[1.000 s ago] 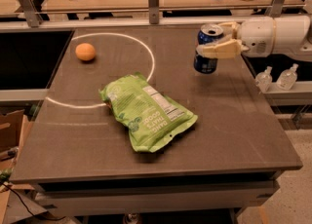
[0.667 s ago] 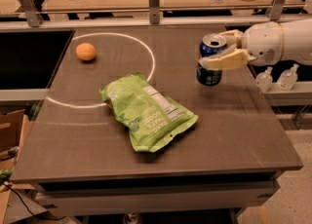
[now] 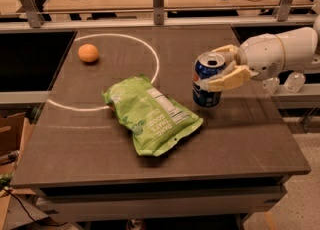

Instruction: Move pepsi can near green rice chip bag

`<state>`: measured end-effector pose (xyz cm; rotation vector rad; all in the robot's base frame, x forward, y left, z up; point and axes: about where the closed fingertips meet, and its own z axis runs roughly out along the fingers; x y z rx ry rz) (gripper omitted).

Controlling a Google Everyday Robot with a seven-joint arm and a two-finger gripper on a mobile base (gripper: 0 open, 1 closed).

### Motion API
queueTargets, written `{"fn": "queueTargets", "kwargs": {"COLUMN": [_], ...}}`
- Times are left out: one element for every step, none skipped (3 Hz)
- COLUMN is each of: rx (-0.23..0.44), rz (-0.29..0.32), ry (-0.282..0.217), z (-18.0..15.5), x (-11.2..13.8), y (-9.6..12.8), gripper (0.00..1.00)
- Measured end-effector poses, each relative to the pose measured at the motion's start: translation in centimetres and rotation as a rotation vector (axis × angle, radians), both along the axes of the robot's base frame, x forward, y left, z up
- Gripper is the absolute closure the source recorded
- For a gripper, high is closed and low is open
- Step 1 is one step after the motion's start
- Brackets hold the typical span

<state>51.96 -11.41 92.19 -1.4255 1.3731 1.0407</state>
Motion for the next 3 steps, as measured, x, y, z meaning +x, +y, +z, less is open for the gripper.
{"fn": "queueTargets", "kwargs": {"rx": [0.012, 0.02, 0.022], "rz": [0.053, 0.063, 0.048], "ry": [0.02, 0.027, 0.005], "z": [-1.4, -2.9, -3.9], "x": [-1.0, -0.9, -0.3], "y": [1.0, 1.4, 1.5], "gripper": [1.0, 1.0, 1.0]}}
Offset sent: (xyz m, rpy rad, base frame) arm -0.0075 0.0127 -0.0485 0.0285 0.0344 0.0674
